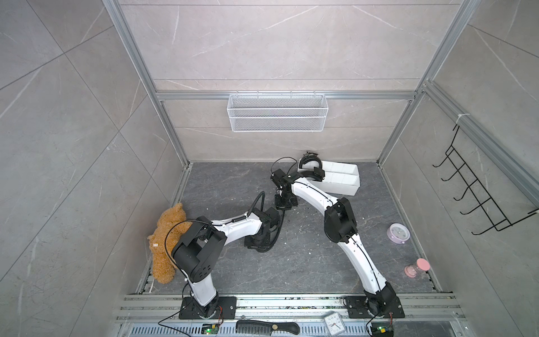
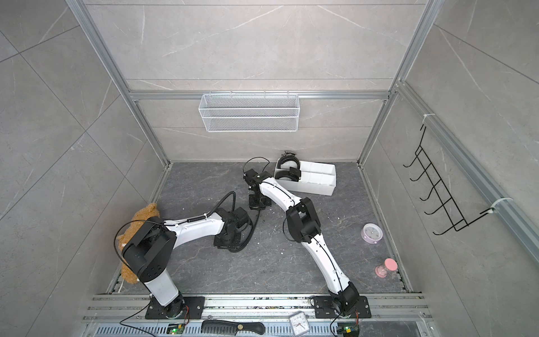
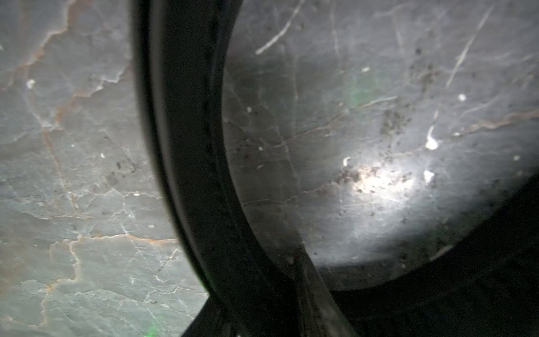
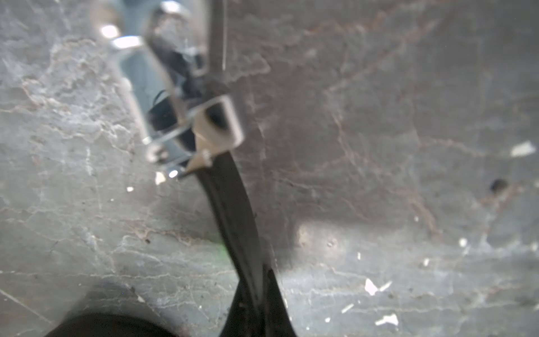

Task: Place the belts into the storage roll
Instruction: Roll the belt at the center of the board.

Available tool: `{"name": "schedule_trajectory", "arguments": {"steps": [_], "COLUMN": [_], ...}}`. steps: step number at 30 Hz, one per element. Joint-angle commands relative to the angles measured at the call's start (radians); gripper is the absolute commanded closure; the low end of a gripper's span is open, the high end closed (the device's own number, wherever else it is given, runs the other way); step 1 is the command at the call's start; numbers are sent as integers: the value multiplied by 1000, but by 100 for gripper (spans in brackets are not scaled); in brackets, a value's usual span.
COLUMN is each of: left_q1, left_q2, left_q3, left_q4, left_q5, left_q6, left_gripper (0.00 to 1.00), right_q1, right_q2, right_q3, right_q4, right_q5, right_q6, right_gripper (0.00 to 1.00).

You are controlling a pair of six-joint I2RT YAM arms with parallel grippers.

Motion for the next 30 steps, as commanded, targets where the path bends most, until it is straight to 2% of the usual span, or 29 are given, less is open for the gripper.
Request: {"name": "schedule_trajectory", "arguments": {"steps": [1,5,11,17,21,25,28,30], "left_q1": [-30,-31,-30,-31,-20,-2,9,9], "left_q2": [36,-9,-100,-115,-151,-165,-152,-125], "left_q3": [-95,-125,-158,-215,-199,-124,-74,-57], "left_q4": [-124,-128,-145,-144,-140,-116,-77,-36], "left_q5": [136,148,148,163,136,103,98,139], "left_q6": [-19,-30,-47,-76,-121,-119,-58,21], "left_gripper": [64,57,54,48,44,51,65,75], "right_q1": [-14,-22,-43,-48,-38,-4,25,47], "right_q2": [54,112,236,234,210,174,134,94], "right_q3": [80,223,500,479,447,374,297,232], "right_q4": [-39,-101,-214,-196,-184,-153,-106,-43], "right_q5": [96,127,109,86,64,54,21,-23], "right_q6": [-76,-134,-167,-199,-233,-265,-279,-288], "right_gripper": [100,100,100,100,100,100,100,100]}}
